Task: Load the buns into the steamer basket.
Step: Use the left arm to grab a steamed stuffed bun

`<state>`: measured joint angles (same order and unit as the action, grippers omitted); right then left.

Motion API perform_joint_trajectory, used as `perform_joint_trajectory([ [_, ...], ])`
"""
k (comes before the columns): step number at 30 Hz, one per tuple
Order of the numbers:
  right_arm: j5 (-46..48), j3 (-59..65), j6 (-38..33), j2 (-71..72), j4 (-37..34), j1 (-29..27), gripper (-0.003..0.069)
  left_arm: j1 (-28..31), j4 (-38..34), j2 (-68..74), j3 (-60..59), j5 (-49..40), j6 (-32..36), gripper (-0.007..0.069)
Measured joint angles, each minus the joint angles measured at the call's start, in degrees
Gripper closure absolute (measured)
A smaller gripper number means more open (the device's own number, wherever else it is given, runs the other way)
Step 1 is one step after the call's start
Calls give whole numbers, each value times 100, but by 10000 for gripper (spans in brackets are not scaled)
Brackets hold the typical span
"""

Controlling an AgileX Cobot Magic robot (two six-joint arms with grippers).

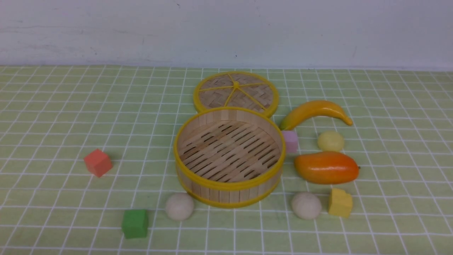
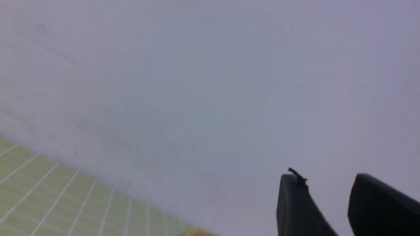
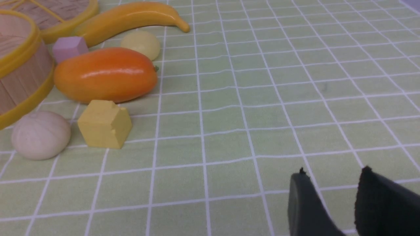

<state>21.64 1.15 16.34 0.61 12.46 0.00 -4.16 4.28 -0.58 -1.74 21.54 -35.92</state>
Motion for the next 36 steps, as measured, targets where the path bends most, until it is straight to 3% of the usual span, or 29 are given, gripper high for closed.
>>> perform_joint_trajectory([
  [4,-171,33,0,0,-12,-3,419,0,-203,0,288,367,-23,386],
  [12,-1119,42,111,0,-34,0,419,0,-348,633,2618,89,452,386],
  [15,-1467,42,707,0,-206,0,419,0,-368,1483,4092,-1055,532,386],
  [16,-1504,42,789,0,-217,0,419,0,-368,1483,4172,-1055,533,386],
  [17,-1648,42,1142,0,-231,0,419,0,-368,1982,4904,-2063,545,386],
  [20,-1747,42,1374,0,-231,0,419,0,-368,2470,5595,-3103,567,386],
  [24,-2041,42,1755,0,-231,0,419,0,-329,3754,6771,-5344,656,386],
  [27,-2215,42,1787,0,-235,0,419,0,-125,4499,6974,-6024,784,386],
  [31,-2296,42,1796,0,-235,0,419,0,-5,5194,6974,-6241,846,386],
  [36,-2300,42,1796,0,-254,0,419,0,-881,6418,6985,-6671,1201,386],
])
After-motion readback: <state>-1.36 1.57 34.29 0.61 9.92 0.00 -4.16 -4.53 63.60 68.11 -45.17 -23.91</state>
